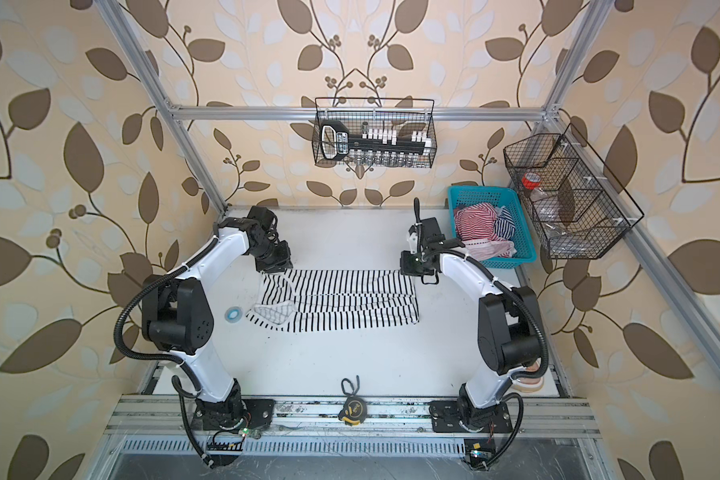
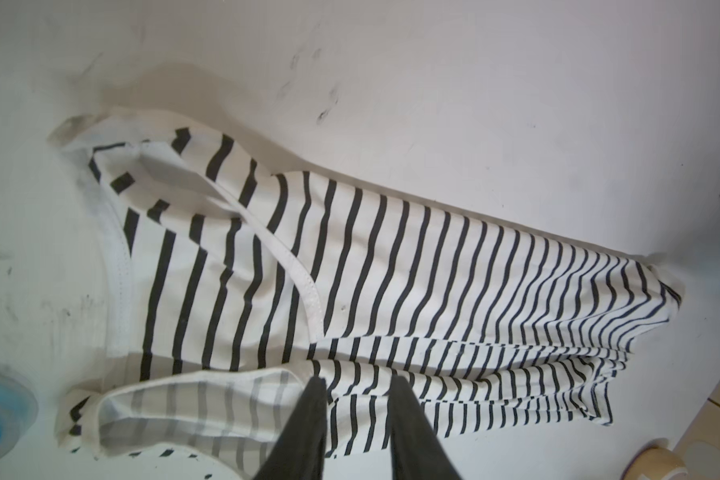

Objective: Fold and stack the tank tops

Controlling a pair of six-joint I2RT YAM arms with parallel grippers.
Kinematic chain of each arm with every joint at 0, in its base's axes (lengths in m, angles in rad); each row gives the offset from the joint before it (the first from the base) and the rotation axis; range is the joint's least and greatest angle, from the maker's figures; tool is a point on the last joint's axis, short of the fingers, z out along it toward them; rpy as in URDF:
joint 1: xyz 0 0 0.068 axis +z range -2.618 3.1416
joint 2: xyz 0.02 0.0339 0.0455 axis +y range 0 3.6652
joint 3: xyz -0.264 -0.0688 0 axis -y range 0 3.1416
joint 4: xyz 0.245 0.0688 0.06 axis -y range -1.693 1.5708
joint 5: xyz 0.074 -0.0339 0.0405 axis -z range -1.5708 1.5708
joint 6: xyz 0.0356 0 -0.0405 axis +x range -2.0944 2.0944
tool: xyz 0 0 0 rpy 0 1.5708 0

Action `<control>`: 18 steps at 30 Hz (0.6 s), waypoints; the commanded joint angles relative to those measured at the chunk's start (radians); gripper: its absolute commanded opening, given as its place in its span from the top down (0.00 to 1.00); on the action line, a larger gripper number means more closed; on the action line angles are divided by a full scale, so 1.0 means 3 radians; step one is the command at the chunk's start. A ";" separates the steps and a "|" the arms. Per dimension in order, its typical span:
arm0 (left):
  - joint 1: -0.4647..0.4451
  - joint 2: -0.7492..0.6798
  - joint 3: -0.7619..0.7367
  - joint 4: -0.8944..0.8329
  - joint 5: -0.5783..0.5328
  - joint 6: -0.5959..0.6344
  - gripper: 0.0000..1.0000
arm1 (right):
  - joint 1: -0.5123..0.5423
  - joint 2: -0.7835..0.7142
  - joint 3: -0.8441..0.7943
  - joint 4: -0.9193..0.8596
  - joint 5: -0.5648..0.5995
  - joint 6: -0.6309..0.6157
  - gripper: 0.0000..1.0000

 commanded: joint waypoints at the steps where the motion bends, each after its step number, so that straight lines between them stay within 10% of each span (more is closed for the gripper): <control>1: 0.0022 0.0308 0.0126 0.0045 0.0057 -0.0037 0.78 | 0.0085 0.0333 0.0233 -0.0016 -0.0194 -0.0010 0.99; 18: 0.0048 0.0837 0.0030 0.0126 -0.0244 -0.0121 0.88 | -0.0269 0.0520 -0.0534 0.0242 -0.0169 -0.0069 1.00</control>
